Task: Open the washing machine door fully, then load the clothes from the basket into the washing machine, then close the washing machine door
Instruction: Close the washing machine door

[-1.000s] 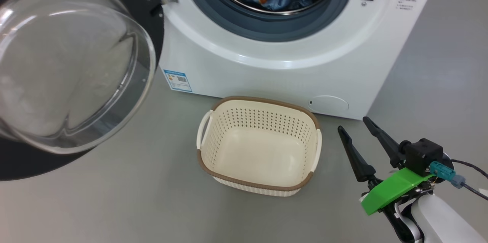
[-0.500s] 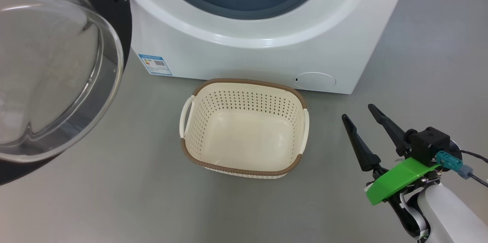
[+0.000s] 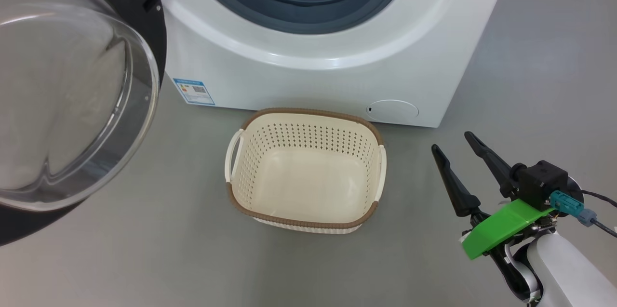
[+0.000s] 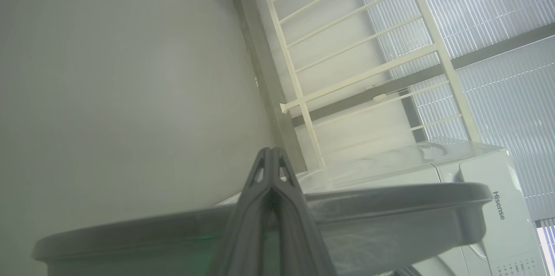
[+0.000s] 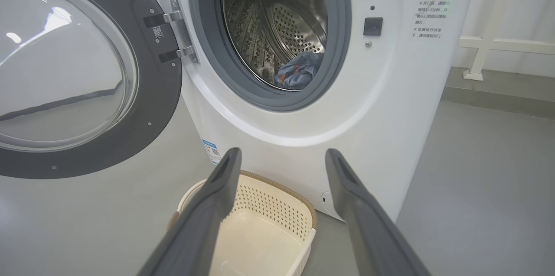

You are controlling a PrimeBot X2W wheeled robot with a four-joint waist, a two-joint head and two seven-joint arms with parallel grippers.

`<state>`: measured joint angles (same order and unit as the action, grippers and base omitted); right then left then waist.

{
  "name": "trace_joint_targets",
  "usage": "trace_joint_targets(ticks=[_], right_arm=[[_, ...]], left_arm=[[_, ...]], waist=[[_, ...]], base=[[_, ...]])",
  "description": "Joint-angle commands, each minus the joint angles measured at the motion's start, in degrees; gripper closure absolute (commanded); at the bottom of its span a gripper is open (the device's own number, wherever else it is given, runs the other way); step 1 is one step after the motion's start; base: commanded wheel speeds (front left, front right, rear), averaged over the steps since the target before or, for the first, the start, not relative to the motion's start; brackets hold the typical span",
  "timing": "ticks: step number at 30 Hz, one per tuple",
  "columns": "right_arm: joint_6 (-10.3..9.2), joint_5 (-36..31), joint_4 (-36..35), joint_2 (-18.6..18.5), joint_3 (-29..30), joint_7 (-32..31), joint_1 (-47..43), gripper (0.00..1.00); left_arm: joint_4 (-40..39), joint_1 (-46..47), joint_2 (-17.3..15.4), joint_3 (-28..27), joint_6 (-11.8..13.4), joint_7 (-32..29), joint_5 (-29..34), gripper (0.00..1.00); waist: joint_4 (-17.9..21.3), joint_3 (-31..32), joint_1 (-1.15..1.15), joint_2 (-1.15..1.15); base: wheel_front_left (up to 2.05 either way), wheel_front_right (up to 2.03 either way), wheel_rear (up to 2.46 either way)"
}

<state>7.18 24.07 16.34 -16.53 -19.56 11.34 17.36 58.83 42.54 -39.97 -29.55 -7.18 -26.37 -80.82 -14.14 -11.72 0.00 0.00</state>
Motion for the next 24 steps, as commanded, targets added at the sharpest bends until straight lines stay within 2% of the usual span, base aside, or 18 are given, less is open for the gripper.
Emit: trace_joint_targets(ticks=[1,8,19,24], right_arm=[[0.31,-0.1,-1.2,0.0,-0.6,0.3,-0.4,0.0],[0.31,0.9,-0.1,0.6,-0.9,1.4,-1.7,0.0],[0.31,3.1,2.5,1.4,-2.7,2.9,-2.8,0.0],[0.31,4.3,3.6,1.9,-3.0,3.4,-4.0,0.0]], left_arm=[[-1.7,-1.8,-2.9,0.8,-0.3,-2.2,0.8,1.0],[-6.5,-6.0,-3.1,4.7,-0.3,-9.5,0.9,1.0],[-17.3,-14.1,-1.5,8.4,-0.3,-20.5,-2.3,1.0],[-24.8,-18.3,0.9,9.7,-0.3,-24.5,-5.0,1.0]], waist=[[0.0,0.7,0.0,0.0],[-0.9,3.2,0.0,0.0],[-2.4,7.6,0.0,0.0],[-3.3,9.7,0.0,0.0]], base=[[0.0,0.0,0.0],[0.0,0.0,0.0],[0.0,0.0,0.0],[0.0,0.0,0.0]])
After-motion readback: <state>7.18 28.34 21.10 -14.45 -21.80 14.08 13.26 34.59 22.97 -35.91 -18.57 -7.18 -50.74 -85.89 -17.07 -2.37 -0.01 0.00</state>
